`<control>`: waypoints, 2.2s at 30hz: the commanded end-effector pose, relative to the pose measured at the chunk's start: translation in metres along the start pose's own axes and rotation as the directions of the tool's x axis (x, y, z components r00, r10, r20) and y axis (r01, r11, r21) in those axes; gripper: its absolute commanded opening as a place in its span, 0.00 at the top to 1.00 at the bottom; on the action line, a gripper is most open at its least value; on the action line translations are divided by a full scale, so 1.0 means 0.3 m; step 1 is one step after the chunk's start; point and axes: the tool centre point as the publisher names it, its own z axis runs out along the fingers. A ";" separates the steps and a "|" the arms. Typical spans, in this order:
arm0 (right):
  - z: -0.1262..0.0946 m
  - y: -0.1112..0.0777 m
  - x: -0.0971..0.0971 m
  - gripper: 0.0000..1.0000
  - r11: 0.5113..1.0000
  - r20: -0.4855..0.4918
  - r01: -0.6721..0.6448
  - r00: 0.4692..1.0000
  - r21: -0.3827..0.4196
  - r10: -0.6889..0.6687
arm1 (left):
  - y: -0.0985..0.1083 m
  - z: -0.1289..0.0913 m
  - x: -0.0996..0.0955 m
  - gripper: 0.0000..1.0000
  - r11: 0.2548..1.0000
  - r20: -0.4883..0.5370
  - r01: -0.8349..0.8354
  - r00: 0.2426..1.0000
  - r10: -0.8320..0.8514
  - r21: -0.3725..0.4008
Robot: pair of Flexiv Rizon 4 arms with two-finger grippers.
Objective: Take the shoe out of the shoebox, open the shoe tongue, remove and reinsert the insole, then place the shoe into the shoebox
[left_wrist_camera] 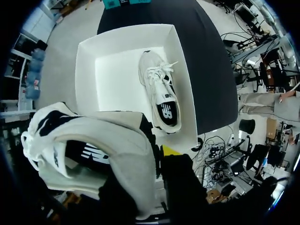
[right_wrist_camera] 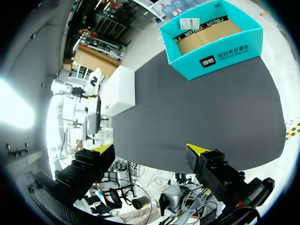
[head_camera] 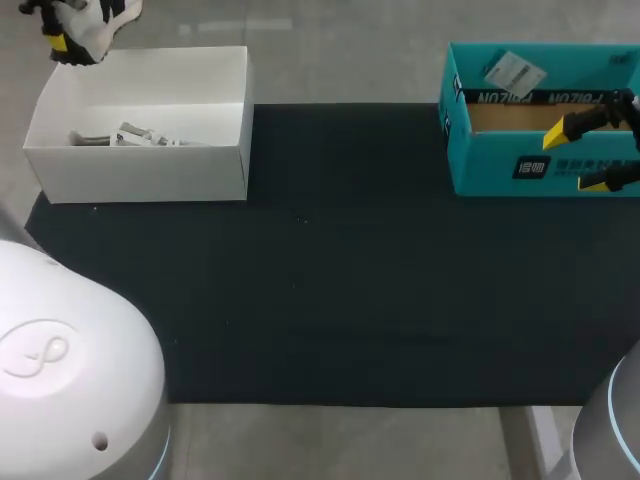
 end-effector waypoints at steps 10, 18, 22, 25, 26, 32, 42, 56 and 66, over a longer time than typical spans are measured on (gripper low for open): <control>0.003 0.000 0.001 0.00 1.000 0.001 -0.001 1.000 0.000 0.001 | 0.016 -0.026 0.019 1.00 0.790 -0.189 -0.613 0.780 0.596 -0.036; 0.003 0.000 0.001 0.00 1.000 0.001 -0.001 1.000 0.000 0.001 | 0.016 -0.026 0.019 1.00 0.790 -0.189 -0.613 0.780 0.596 -0.036; 0.003 0.000 0.001 0.00 1.000 0.001 -0.001 1.000 0.000 0.001 | 0.025 -0.017 0.000 1.00 0.751 -0.106 -0.658 0.744 0.660 0.056; 0.003 0.000 0.001 0.00 1.000 0.001 -0.001 1.000 0.000 0.001 | 0.048 -0.010 -0.029 1.00 0.656 -0.057 -0.750 0.653 0.755 0.090; 0.003 0.000 0.001 0.00 1.000 0.001 -0.001 1.000 0.000 0.001 | 0.058 -0.009 -0.043 1.00 0.632 -0.038 -0.771 0.631 0.775 0.086; 0.003 0.000 0.001 0.00 1.000 0.001 -0.001 1.000 0.000 0.001 | 0.097 -0.039 -0.081 1.00 0.421 -0.013 -0.906 0.421 0.907 0.040; 0.003 0.000 0.001 0.00 1.000 0.001 -0.001 1.000 0.000 0.001 | 0.106 -0.057 -0.084 1.00 0.306 -0.061 -0.951 0.303 0.951 0.050; 0.003 0.000 0.001 0.00 1.000 0.001 -0.001 1.000 0.000 0.001 | 0.113 0.009 -0.147 1.00 0.349 0.189 -0.929 0.323 0.927 -0.123; 0.003 0.000 0.001 0.00 1.000 0.001 -0.001 1.000 0.000 0.001 | 0.146 0.134 -0.169 1.00 0.193 0.079 -0.974 0.185 0.980 -0.119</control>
